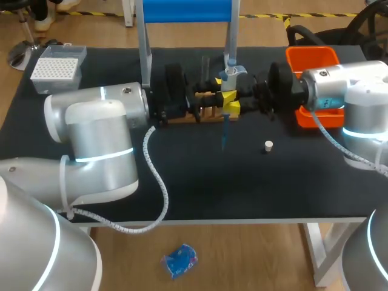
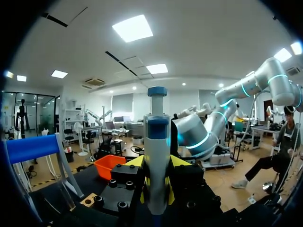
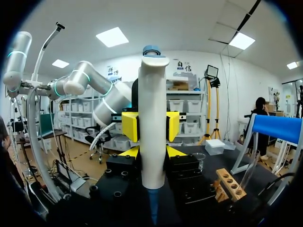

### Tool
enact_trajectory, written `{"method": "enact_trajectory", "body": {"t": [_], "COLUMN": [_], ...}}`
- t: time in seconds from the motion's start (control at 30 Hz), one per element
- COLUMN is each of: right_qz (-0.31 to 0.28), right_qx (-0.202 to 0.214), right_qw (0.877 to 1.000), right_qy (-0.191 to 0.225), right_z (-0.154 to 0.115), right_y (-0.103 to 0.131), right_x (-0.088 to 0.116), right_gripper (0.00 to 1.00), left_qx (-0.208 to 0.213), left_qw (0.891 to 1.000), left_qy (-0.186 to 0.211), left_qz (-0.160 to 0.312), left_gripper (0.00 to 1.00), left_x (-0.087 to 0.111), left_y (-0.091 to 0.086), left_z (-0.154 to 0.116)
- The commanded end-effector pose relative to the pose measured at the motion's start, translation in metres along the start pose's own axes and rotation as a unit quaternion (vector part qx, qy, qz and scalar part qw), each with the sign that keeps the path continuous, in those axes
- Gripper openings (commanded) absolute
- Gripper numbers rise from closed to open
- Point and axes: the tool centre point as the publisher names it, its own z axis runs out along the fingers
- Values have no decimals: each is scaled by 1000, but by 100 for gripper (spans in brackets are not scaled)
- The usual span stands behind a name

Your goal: Invert the test tube, pick up the pipette, mount the tip to pipette, aspirate from beaker and dispense into the tube, eject the tip, return the pipette, and cap with the stopper.

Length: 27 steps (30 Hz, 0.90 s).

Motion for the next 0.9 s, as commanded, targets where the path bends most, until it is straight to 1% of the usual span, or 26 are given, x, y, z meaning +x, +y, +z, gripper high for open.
{"method": "enact_trajectory", "body": {"t": [0.03,0.07,0.13,0.23,0.3,0.4,0.47,0.63,0.9], "right_qz": [0,1,1,2,4,2,1,-10,-50], "right_qx": [-1,-2,-3,-4,-5,-6,-6,-6,-1], "right_qw": [1000,1000,1000,1000,1000,1000,1000,999,995], "right_qy": [1,1,2,-1,-4,-15,-20,-40,-83], "right_z": [0,0,0,-5,-9,-20,-28,-58,-120], "right_y": [-1,-1,-2,-4,-6,-6,-6,-1,24], "right_x": [-3,-3,-3,-3,-3,-3,-2,-2,-11], "right_gripper": [0,0,0,0,0,0,0,0,0], "left_qx": [-5,-5,0,9,14,21,24,24,24], "left_qw": [1000,1000,1000,999,997,994,993,993,993], "left_qy": [-2,-4,-12,-39,-54,-90,-107,-107,-107], "left_qz": [2,4,19,37,43,51,45,45,45], "left_gripper": [75,100,100,100,100,100,100,100,100], "left_x": [4,4,3,-1,-5,-11,-13,-13,-13], "left_y": [-1,-2,-8,-17,-21,-27,-27,-27,-27], "left_z": [3,3,1,-12,-21,-38,-45,-45,-45]}}
